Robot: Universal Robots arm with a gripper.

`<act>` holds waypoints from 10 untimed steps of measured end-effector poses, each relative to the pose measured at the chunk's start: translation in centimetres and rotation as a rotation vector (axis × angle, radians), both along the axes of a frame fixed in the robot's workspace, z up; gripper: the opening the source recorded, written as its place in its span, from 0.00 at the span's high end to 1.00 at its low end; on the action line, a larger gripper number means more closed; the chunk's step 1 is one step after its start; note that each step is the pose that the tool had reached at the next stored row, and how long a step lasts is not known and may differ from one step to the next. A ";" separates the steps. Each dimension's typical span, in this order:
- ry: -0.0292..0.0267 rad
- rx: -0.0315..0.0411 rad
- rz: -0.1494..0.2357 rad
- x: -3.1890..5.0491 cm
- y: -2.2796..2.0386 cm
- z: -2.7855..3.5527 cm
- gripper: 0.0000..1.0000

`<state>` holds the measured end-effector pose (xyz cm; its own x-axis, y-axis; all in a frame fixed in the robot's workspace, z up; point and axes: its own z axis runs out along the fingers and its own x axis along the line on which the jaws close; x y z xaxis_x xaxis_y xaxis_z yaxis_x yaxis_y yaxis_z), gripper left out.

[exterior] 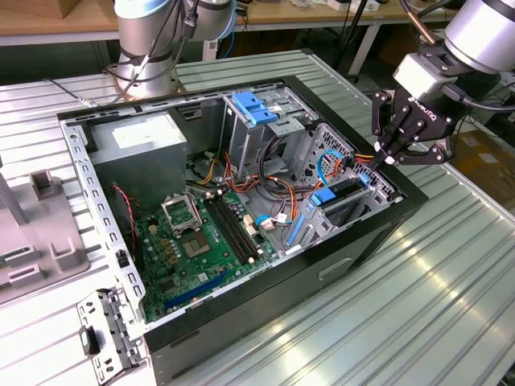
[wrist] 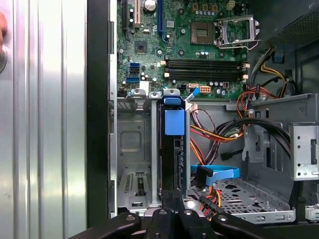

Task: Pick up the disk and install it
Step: 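Insert the first disk wire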

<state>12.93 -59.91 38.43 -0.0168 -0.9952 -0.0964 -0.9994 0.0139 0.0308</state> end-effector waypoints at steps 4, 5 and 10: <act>0.0000 0.0000 0.002 0.00 0.00 0.00 0.89; 0.0000 0.0000 0.007 0.00 0.00 0.00 0.89; 0.0000 0.0001 0.043 0.00 0.00 0.00 0.89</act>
